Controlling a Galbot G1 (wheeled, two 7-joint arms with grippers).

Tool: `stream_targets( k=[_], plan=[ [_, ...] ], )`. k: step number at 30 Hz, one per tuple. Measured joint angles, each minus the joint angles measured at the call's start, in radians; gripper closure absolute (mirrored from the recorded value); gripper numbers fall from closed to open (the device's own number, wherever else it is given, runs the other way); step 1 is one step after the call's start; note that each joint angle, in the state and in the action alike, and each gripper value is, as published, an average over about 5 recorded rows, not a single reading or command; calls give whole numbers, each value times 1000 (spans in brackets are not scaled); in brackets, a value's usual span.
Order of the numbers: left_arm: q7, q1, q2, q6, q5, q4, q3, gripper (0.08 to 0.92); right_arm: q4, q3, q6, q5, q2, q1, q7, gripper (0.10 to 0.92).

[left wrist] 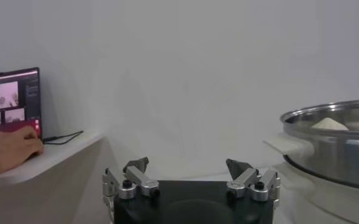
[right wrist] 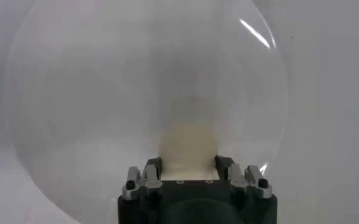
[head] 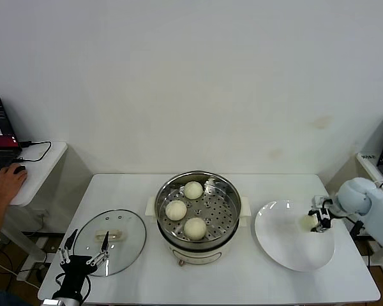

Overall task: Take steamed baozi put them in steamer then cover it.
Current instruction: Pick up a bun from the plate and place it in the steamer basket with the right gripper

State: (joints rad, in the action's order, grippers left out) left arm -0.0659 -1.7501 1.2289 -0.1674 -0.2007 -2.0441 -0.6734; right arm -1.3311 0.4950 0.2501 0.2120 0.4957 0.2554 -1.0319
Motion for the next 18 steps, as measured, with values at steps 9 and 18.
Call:
stream_targets(
  k=[9, 18],
  plan=[
    [1, 11, -5, 1, -4, 2, 9, 177, -162, 220, 76, -162, -65, -297, 4, 456],
    [1, 18, -9, 1, -7, 2, 17, 177, -322, 500, 206, -399, -34, -665, 56, 448]
  ],
)
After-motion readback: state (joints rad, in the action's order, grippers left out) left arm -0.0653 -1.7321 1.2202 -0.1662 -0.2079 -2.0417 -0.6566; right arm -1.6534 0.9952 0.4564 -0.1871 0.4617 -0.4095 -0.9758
